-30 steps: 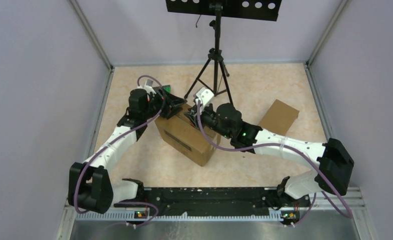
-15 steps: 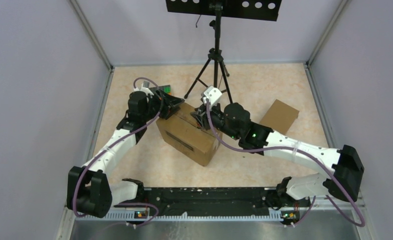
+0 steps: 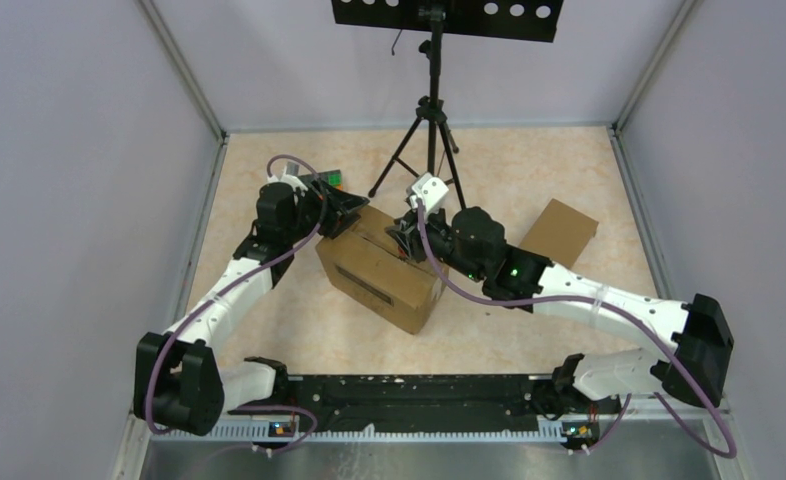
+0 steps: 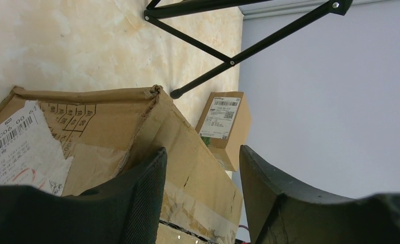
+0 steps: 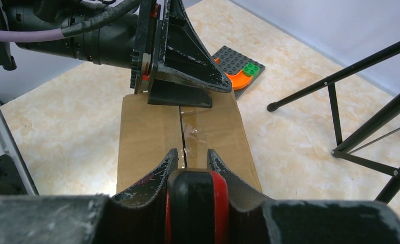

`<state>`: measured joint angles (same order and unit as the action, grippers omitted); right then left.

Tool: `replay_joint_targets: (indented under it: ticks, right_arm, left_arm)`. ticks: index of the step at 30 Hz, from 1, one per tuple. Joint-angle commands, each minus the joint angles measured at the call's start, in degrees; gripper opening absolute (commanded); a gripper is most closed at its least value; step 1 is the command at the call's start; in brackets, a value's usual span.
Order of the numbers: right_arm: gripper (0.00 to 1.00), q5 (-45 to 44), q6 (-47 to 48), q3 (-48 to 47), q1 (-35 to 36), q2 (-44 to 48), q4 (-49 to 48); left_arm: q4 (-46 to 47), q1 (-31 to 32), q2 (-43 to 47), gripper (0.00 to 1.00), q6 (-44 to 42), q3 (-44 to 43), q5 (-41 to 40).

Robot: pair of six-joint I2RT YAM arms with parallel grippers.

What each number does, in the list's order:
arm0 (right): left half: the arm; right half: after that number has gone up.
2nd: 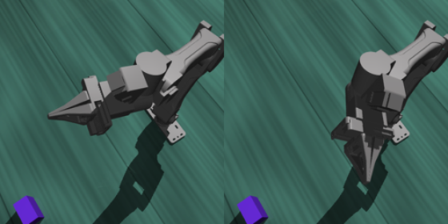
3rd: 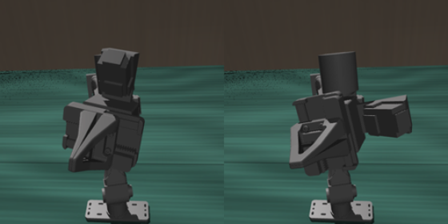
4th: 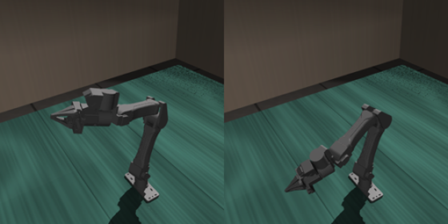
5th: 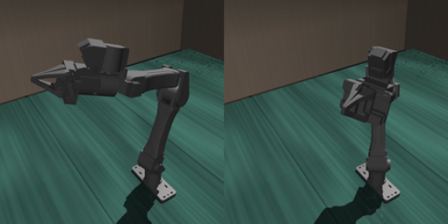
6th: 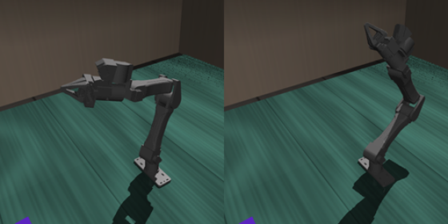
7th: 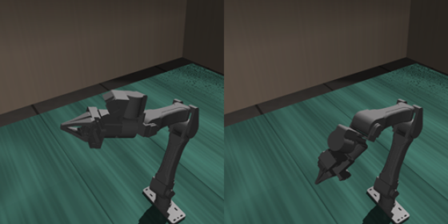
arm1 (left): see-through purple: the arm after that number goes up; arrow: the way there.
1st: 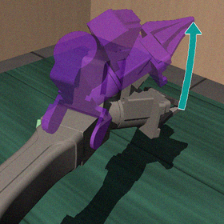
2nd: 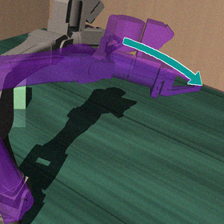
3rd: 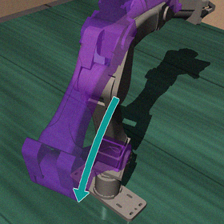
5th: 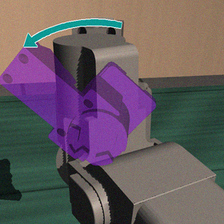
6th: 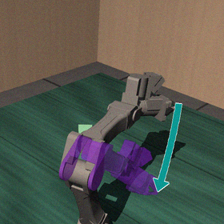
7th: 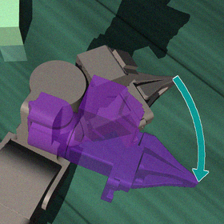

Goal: Unpack the express box
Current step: Cut the express box at the center of the board.

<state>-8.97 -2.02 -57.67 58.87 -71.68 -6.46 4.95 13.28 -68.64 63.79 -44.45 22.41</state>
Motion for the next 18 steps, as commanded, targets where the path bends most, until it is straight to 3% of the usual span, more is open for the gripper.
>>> replay_joint_targets:
  ticks: [1, 18]
  right_arm:
    - [0.0, 1.13, -1.59, 0.87, 0.38, 1.62, 1.71]
    - [0.0, -0.66, -1.23, 0.02, 0.42, 5.84, 5.14]
  left_arm:
    - [-4.42, -0.45, -1.62, 0.6, -2.44, 2.1, -5.44]
    - [-4.73, -0.45, -1.77, 0.59, -2.88, 3.21, -8.26]
